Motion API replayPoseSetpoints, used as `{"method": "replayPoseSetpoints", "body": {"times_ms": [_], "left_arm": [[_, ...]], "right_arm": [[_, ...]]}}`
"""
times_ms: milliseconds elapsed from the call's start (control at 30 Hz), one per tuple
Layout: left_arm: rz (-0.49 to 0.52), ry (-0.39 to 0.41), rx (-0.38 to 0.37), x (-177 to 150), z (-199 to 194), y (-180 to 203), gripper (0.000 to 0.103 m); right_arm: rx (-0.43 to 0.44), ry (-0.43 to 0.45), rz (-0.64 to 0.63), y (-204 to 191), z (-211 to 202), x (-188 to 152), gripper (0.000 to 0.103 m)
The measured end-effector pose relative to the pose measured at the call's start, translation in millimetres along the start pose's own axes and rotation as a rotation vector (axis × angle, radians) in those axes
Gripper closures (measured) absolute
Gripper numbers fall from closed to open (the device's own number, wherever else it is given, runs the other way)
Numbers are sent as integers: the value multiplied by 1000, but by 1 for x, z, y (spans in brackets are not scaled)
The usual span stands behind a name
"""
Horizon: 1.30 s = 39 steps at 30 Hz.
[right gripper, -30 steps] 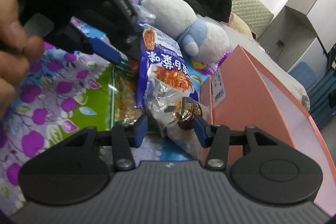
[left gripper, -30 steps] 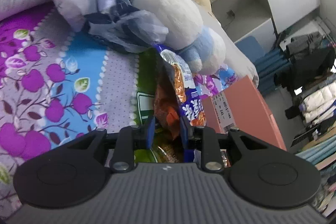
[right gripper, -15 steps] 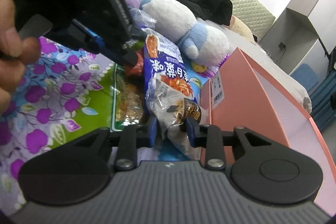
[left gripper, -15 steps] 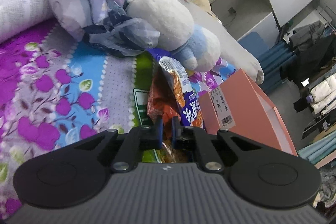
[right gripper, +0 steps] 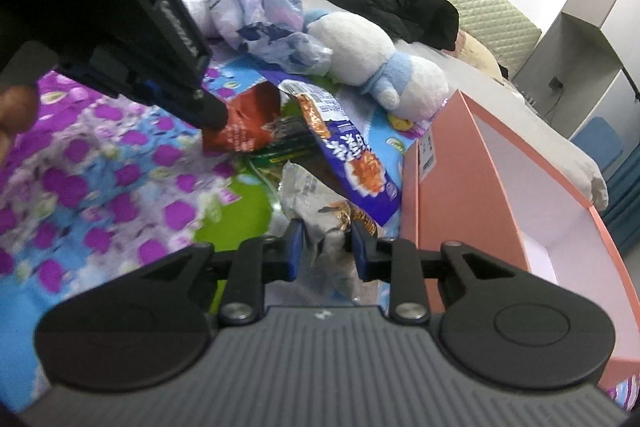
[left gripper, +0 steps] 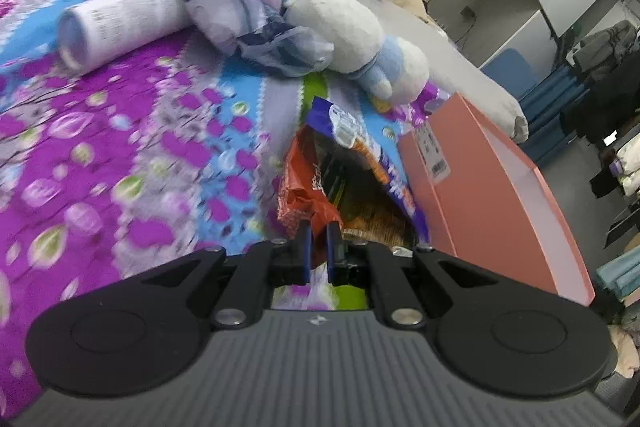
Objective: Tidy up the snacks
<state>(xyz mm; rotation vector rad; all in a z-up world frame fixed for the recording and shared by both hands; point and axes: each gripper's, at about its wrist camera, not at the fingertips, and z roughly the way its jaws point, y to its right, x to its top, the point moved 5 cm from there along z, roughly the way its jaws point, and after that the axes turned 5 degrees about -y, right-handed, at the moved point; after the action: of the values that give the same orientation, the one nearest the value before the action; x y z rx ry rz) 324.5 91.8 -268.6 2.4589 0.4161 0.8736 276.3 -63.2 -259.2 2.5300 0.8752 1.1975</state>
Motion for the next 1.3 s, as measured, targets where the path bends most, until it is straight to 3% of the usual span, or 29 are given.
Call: {"method": "replayPoseSetpoints", "body": {"times_ms": [233, 433, 767, 833, 900, 967, 1033, 1200, 1300], "left_arm": [[-4, 0, 43, -36, -51, -2, 95], [-8, -13, 88, -64, -88, -5, 95], [-16, -127, 196, -92, -90, -13, 93], [-5, -142, 215, -93, -89, -13, 84], [-8, -142, 233, -93, -89, -13, 44], [-6, -110, 249, -91, -94, -13, 32], [3, -105, 247, -90, -95, -12, 30], [25, -113, 275, -85, -95, -9, 28], [32, -117, 289, -82, -93, -9, 28]], "right_arm": [[87, -6, 8, -18, -36, -15, 74], [104, -20, 17, -29, -55, -33, 74], [150, -25, 80, -29, -58, -48, 68], [157, -19, 93, -27, -58, -48, 55], [170, -4, 105, -26, -60, -48, 40], [186, 13, 124, -24, -63, -48, 26], [208, 28, 143, -22, -65, -48, 16], [294, -28, 262, -19, -53, -55, 16], [309, -19, 310, -16, -51, -55, 16]]}}
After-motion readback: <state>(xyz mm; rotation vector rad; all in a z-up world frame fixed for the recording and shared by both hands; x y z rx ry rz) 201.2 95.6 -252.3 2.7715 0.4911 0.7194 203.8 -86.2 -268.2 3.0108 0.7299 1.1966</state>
